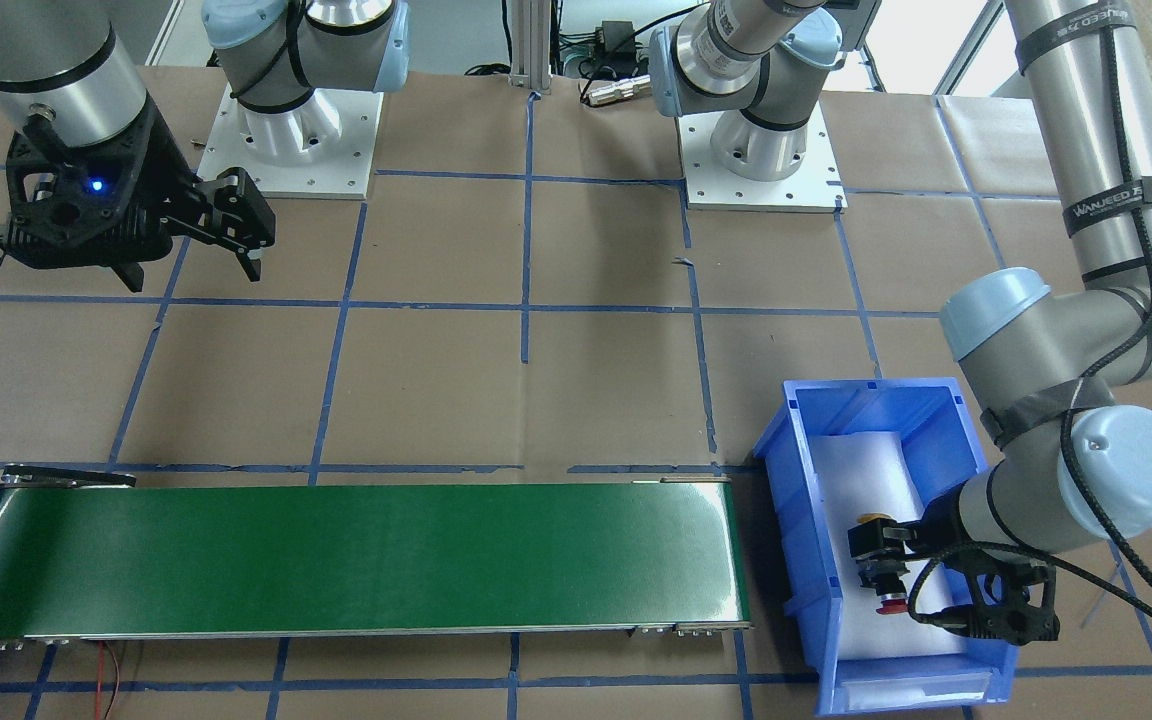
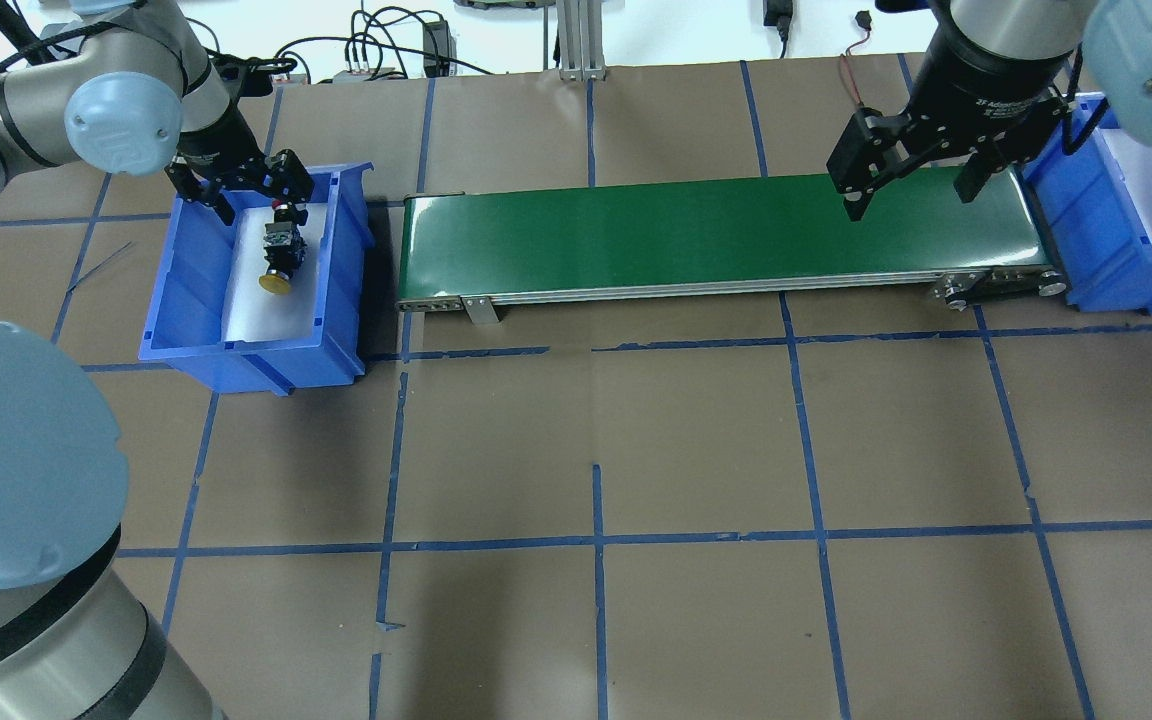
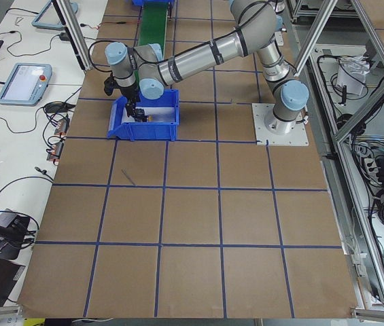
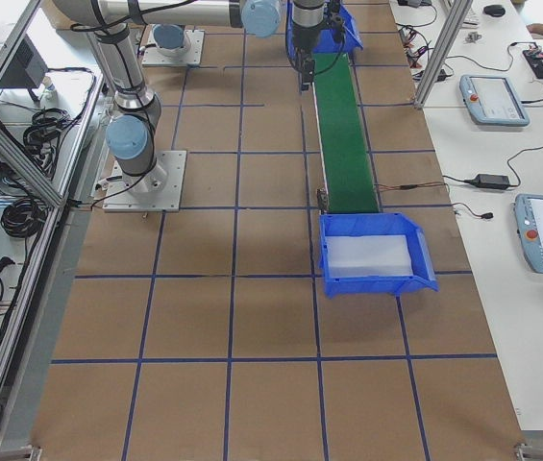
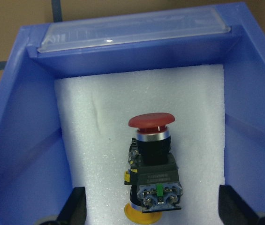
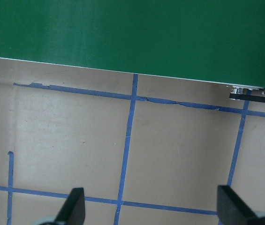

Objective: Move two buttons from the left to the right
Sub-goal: 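Grasp the red push-button switch with the left gripper and lift it, then carry the switch to the conveyor's near end and release it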

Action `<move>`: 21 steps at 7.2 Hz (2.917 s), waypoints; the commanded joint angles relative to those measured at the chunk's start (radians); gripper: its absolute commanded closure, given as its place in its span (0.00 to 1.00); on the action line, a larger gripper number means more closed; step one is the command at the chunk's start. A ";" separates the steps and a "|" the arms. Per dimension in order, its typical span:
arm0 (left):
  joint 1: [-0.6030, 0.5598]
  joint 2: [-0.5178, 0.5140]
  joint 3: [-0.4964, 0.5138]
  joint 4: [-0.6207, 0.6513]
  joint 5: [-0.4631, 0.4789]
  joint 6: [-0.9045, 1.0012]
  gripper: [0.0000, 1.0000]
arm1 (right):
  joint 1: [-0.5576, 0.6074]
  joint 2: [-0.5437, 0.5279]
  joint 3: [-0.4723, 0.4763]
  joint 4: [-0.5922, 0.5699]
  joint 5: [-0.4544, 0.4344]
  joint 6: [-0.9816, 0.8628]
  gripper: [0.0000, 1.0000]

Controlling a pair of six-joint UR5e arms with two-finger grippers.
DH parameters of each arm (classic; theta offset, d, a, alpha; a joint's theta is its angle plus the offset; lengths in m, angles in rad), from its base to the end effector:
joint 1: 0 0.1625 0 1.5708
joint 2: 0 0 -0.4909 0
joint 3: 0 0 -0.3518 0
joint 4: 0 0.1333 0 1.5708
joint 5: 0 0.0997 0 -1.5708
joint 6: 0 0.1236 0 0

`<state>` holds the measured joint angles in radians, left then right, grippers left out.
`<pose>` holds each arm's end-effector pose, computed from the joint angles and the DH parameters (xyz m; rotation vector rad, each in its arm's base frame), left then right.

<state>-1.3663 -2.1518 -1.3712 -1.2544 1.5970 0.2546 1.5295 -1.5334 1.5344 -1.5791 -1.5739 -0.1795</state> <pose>0.0122 -0.6995 0.3121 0.0797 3.1280 0.1084 0.1134 -0.4758 0.5298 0.2166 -3.1302 0.0108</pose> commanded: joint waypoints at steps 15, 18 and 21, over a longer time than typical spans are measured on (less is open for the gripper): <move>-0.159 0.262 -0.020 -0.076 0.017 -0.270 0.79 | -0.003 -0.001 0.001 -0.005 -0.002 0.000 0.00; -0.313 0.201 -0.026 -0.033 0.014 -0.468 0.79 | -0.002 -0.004 0.001 -0.005 -0.002 0.000 0.00; -0.318 0.107 -0.084 0.179 0.015 -0.479 0.79 | -0.002 -0.010 0.022 -0.007 0.000 -0.002 0.00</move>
<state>-1.6813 -2.0121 -1.4308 -1.1533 1.6120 -0.2203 1.5278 -1.5405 1.5450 -1.5848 -1.5741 -0.1795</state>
